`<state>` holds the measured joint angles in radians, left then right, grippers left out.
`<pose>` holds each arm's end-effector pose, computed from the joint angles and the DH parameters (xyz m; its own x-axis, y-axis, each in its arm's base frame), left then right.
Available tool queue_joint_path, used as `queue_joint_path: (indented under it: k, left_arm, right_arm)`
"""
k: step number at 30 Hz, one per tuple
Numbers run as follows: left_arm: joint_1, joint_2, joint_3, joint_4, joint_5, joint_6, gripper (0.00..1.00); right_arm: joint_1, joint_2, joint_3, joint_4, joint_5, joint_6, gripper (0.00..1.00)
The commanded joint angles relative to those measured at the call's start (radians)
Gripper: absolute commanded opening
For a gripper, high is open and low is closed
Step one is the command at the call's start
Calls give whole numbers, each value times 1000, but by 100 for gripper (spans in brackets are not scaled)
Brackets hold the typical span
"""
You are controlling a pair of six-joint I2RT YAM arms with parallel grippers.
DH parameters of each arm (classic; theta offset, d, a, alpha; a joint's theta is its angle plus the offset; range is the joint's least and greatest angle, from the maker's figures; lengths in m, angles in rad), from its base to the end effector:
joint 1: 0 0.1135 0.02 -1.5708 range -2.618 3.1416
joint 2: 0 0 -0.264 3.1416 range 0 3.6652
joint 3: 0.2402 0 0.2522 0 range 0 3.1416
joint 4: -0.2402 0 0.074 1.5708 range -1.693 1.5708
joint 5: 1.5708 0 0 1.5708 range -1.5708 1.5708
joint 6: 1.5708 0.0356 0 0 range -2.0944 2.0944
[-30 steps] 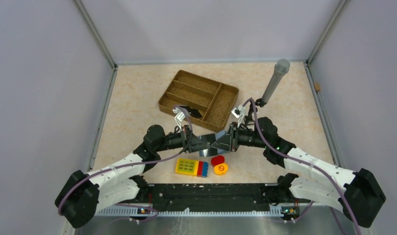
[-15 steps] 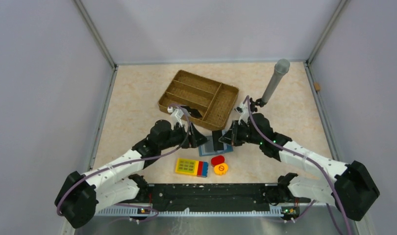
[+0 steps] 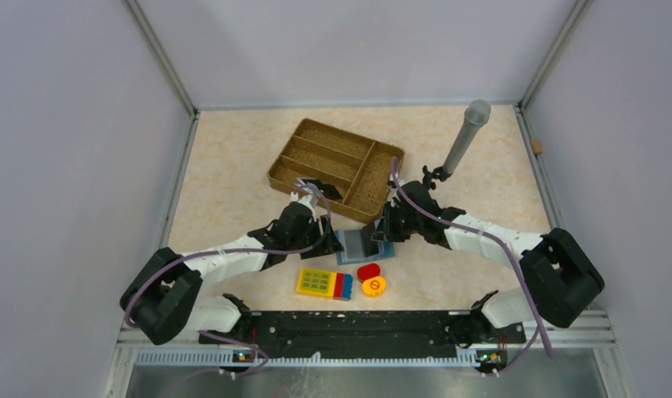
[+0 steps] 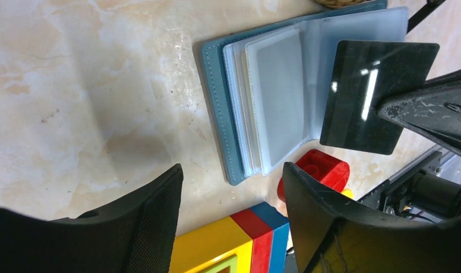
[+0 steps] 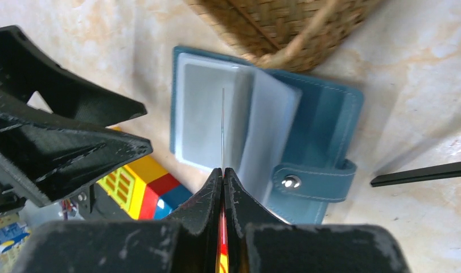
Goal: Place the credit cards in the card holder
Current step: Insert the credit card into the card holder.
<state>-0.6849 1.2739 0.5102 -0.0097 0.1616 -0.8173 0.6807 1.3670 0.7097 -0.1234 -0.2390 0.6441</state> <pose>0.1817 -0.1558 0.1636 -0.8905 -0.2020 -0.4076 0.0936 0.7954 -0.5987 0.2079 0.1792 0.1934 -0.8830 0.0357 -0.4680 -0.2650 0.7851 0.5598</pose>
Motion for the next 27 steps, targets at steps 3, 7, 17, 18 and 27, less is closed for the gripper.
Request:
queue_joint_path:
  k: [3,7,17,18,27]
  left_arm:
    - [3,70,50,89,-12,14,63]
    - [4,95,52,119,-4,17,61]
    - [5,173,67,151,0,22,49]
    - [5,178,69,150,-1,24,47]
    - [5,210,77,121,-26,45,36]
  right_arm:
    - [-33,56,26,51,-24,8,0]
    - [-46,63,2,104,-54,25,0]
    - [-88,107,-42,188,-117,49,0]
    - [-90,113,-45,195,-121,52,0]
    - [-102,168,-62,242,-149,90,0]
